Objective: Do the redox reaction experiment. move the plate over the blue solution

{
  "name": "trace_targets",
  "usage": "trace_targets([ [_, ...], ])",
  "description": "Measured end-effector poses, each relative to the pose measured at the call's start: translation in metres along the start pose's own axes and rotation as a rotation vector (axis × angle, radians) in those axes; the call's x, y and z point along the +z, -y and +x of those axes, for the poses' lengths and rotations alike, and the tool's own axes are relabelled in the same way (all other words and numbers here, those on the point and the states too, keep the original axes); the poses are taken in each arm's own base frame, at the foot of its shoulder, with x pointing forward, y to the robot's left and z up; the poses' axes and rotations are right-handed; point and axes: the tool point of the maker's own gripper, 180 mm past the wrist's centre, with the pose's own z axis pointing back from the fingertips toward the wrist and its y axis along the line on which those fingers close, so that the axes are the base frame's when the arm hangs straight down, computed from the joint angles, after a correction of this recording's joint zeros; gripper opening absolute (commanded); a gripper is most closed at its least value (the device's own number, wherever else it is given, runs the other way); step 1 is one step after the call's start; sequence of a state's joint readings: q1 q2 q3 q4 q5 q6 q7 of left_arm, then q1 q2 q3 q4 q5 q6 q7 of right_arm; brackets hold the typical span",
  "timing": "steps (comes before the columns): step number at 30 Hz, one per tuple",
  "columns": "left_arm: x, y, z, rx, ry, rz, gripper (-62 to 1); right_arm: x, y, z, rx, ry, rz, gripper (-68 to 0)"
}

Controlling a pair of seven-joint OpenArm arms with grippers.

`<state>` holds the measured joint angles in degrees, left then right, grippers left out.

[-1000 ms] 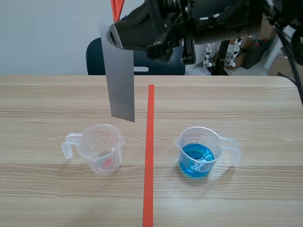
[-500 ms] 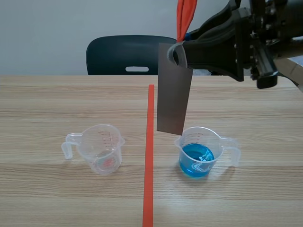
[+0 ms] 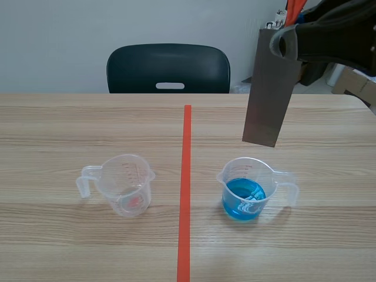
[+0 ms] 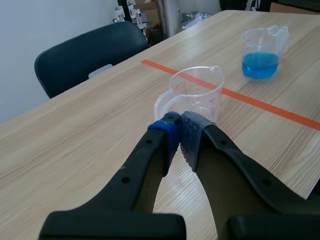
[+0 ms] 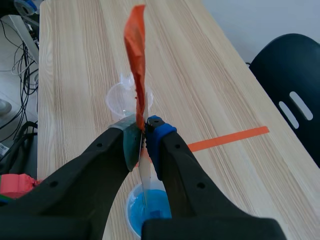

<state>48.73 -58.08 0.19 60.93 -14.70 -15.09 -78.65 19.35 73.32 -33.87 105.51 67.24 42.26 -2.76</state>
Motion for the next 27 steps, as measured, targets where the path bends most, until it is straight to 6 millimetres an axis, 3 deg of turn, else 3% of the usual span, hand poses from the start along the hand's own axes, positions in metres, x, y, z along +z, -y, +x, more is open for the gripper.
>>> trace_targets([
  [4, -0.008, -0.015, 0.01, 0.0, 0.005, -0.038, -58.4, 0.002, -0.002, -0.011, 0.023, -0.03, 0.0, -66.9],
  [12, -0.033, -0.029, 0.034, 0.032, 0.041, -0.163, -58.4, 0.009, 0.014, -0.019, -0.004, -0.038, -0.047, -66.9],
  [19, -0.06, -0.053, 0.049, 0.007, 0.042, -0.193, -58.4, 0.009, 0.016, -0.017, -0.007, -0.02, -0.052, -66.9],
  [22, -0.077, -0.05, 0.049, -0.005, 0.01, -0.23, -58.4, 0.009, 0.016, -0.016, -0.009, -0.018, -0.052, -66.9],
  [27, -0.103, -0.023, 0.052, -0.029, -0.037, -0.329, -58.4, 0.009, 0.015, -0.017, -0.01, -0.019, -0.052, -66.9],
])
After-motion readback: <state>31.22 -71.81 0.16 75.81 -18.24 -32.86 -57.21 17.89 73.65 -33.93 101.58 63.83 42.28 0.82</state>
